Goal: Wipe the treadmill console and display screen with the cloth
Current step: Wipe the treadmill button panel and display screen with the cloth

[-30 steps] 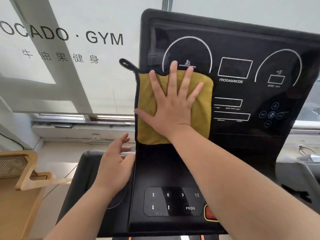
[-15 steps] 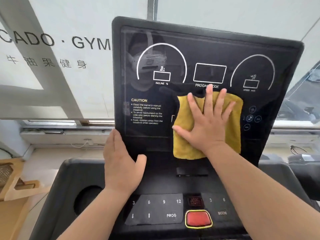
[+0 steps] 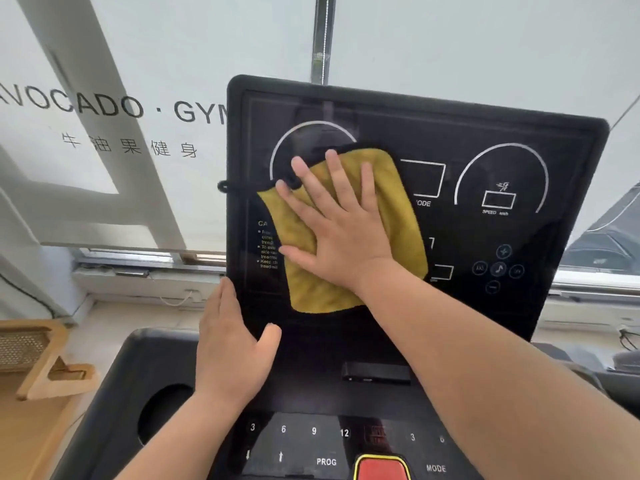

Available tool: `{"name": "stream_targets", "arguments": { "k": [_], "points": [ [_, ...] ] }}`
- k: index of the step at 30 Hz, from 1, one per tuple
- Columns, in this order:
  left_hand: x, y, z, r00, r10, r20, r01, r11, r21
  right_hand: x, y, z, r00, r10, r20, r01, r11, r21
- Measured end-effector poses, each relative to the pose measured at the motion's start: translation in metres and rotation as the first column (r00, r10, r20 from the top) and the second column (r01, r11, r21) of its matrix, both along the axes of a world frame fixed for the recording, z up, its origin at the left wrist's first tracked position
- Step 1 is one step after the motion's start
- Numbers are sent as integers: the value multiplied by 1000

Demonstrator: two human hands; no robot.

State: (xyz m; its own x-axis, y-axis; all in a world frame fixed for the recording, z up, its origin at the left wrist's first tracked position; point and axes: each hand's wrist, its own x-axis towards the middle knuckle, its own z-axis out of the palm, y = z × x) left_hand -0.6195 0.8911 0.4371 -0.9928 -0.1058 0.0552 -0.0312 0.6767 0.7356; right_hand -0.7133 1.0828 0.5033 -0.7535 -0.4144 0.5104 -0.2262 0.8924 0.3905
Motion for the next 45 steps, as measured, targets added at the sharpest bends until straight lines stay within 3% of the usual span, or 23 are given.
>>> {"name": "stream_targets", "arguments": {
  "k": [3,5,7,9,11,13,15,17,20,23,25,26,28,30,32,33,35,37,39,41,43,45],
  "points": [
    [0,-3,2,1000,-14,3,14,1000,3,10,50,-3,998,-50,-46,50,999,-4],
    [0,-6,1,1000,-28,-1,28,1000,-9,3,64,20,975,-220,-40,211,964,-160],
    [0,-9,0,999,-50,3,50,999,-12,-13,49,48,924,-381,-7,356,869,-343],
    [0,-13,0,998,-68,3,68,998,1,-29,13,62,905,-426,-1,382,812,-441],
    [-1,-17,0,996,-89,0,89,996,4,-35,-24,57,943,-334,-15,308,885,-349],
    [-3,-21,-1,995,-102,-9,102,995,7,-28,-46,32,989,-145,5,145,984,-105],
    [-4,-24,-2,994,-103,-22,103,995,12,-20,-42,13,999,9,38,-11,998,59],
    [-4,-26,-2,994,-107,-35,108,994,11,-18,-19,13,999,45,-3,-44,996,83],
    [-5,-29,-3,992,-120,-33,120,993,6,-21,21,36,979,-193,-73,181,973,-139],
    [-6,-30,-3,993,-115,-23,115,993,2,-27,32,60,895,-446,-13,377,771,-514],
    [-6,-27,-3,994,-102,-42,102,995,4,-32,10,63,863,-505,16,397,660,-638],
    [-5,-25,-4,995,-86,-56,86,996,2,-32,-4,59,865,-501,14,394,662,-637],
    [-3,-17,-4,996,-42,-83,40,999,-27,-27,-28,37,927,-373,-29,314,819,-480],
    [-1,-6,-5,985,-37,-171,21,995,-98,-15,-33,11,994,-111,-19,106,980,-169],
    [1,5,-5,964,-86,-250,40,982,-182,-6,-11,-2,999,43,10,-43,999,33],
    [2,10,-6,955,-123,-270,61,972,-226,-3,7,-1,999,50,-4,-50,997,58],
    [3,20,-8,937,-203,-283,115,947,-301,1,48,6,997,-51,-57,49,998,-38],
    [8,29,-10,922,-273,-276,165,919,-359,8,95,18,964,-258,-64,238,946,-220],
    [14,38,-12,909,-330,-254,210,890,-404,20,139,25,901,-433,-4,393,820,-416],
    [21,44,-16,906,-360,-222,244,874,-421,30,161,27,858,-509,70,455,689,-564],
    [26,50,-22,912,-366,-183,264,868,-422,30,156,24,821,-559,118,504,612,-610],
    [32,57,-29,920,-365,-145,275,862,-426,32,132,11,824,-556,111,516,655,-552]
  ]
}}
